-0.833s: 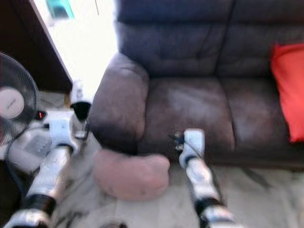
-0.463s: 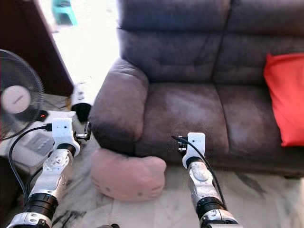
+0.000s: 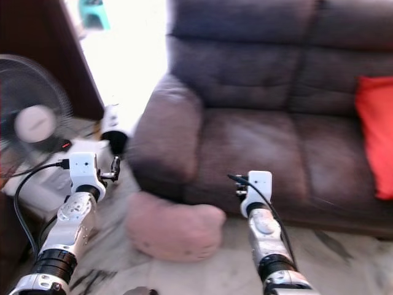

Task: Move the pillow to the sofa from floor

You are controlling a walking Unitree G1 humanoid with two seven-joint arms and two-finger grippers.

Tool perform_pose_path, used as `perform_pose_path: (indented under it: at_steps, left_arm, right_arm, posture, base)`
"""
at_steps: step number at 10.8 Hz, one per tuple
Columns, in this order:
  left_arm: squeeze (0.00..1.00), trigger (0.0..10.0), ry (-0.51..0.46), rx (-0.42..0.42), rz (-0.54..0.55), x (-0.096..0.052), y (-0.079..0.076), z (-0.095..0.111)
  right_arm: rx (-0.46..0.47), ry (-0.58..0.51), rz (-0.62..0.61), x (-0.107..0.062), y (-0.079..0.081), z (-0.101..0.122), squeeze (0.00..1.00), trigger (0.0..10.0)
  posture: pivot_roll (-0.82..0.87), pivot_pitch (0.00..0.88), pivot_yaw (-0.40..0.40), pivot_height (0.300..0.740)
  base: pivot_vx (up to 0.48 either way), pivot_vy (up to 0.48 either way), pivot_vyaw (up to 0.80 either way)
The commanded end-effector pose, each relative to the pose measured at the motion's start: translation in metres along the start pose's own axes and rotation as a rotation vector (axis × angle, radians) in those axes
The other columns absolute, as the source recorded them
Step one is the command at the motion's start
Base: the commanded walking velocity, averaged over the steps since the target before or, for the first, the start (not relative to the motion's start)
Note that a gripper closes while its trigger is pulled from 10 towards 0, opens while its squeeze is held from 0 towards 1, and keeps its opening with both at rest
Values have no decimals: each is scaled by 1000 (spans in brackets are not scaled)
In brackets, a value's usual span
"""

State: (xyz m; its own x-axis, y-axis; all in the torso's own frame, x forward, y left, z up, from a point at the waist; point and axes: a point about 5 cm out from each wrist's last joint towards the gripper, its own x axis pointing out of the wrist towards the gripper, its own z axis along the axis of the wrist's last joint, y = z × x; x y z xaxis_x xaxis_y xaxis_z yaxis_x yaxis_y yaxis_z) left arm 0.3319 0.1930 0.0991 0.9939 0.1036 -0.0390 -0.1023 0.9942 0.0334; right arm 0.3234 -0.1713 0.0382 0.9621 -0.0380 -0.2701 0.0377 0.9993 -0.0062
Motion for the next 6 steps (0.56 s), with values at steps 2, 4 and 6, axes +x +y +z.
perform_pose_path:
  at_steps: [2, 4, 6]
  left_arm:
    - [0, 10000, 8, 4, 6, 1, 2, -1]
    - [0, 10000, 0, 26, -2, 1, 1, 1]
    - [0, 10000, -24, 29, -6, 3, 0, 7]
  right_arm:
    - [14, 23, -7, -2, -2, -6, 0, 10000]
    - [17, 30, -9, -2, -2, -7, 0, 10000]
    - [15, 27, -8, -2, -1, -7, 0, 10000]
  posture:
    - [135, 120, 2, 740]
    - [137, 127, 3, 740]
    - [138, 133, 5, 740]
  base:
    - [0, 480, 0]
    - [0, 0, 0]
    - [0, 0, 0]
